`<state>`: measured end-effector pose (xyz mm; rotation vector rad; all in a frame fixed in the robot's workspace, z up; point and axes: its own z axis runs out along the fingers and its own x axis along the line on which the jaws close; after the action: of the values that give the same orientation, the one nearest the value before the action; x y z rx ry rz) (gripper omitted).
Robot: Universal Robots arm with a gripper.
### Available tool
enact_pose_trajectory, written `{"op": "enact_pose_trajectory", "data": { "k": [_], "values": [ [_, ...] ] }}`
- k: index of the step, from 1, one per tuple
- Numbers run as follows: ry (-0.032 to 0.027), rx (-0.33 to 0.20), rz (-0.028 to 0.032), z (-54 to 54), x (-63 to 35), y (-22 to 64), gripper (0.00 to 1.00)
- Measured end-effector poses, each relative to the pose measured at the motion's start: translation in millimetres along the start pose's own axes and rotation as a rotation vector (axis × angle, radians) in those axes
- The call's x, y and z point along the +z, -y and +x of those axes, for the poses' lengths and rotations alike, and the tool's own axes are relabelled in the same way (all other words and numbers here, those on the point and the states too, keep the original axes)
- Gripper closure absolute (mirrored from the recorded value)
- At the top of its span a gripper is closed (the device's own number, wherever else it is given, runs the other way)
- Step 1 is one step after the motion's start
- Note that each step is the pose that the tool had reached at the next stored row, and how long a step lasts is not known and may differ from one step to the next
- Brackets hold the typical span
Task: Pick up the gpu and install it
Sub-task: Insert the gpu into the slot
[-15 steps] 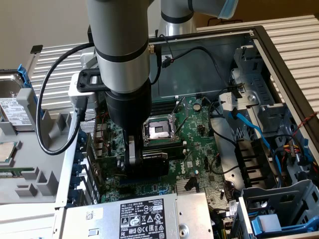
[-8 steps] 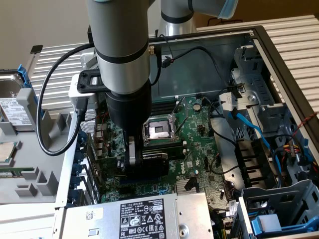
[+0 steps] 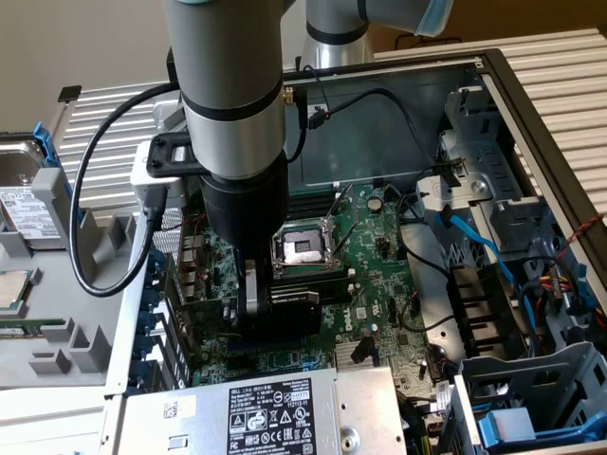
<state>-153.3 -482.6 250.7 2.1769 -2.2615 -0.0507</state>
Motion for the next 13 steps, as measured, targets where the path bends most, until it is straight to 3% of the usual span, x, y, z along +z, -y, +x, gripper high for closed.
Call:
{"op": "enact_pose_trajectory", "data": {
  "k": [13],
  "values": [
    [-0.0001,0.0,-0.0001,0.0,1.1,0.0,0.73]
  ]
}}
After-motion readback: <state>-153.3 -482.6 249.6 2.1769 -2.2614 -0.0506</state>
